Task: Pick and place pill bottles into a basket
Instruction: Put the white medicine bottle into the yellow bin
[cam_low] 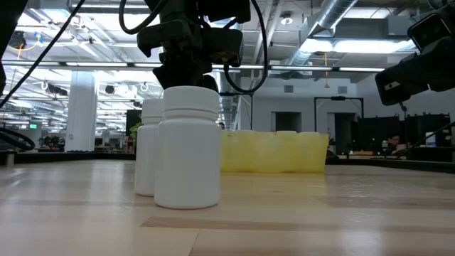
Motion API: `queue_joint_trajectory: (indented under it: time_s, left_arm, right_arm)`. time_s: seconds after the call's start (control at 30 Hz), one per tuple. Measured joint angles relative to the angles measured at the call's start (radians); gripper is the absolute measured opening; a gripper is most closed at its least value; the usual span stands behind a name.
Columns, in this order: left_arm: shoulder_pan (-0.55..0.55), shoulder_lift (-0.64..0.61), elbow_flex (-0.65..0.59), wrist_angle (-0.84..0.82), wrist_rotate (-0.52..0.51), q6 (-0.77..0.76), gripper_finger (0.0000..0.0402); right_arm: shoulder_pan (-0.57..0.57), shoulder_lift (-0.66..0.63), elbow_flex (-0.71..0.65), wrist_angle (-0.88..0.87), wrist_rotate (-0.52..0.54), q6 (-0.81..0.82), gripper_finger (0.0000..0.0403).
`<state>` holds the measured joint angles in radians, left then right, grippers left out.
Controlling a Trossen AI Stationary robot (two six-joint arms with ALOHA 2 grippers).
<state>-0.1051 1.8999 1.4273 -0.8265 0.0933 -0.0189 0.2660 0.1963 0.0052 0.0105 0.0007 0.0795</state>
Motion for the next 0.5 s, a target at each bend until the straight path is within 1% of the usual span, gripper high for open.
queue_joint_trajectory:
  time_s: [0.2, 0.33, 0.5]
  left_arm:
    - [0.000, -0.006, 0.004, -0.001, 0.000, 0.009, 0.0164]
    - [0.005, -0.006, 0.037, -0.029, -0.005, 0.031, 0.0158]
    - [0.015, -0.006, 0.096, -0.078, -0.027, 0.059, 0.0163]
  right_arm:
    - [0.000, 0.000, 0.000, 0.000, 0.000, 0.000, 0.0001]
    - [0.000, 0.000, 0.000, 0.000, 0.000, 0.000, 0.0001]
    - [0.000, 0.000, 0.000, 0.000, 0.000, 0.000, 0.0001]
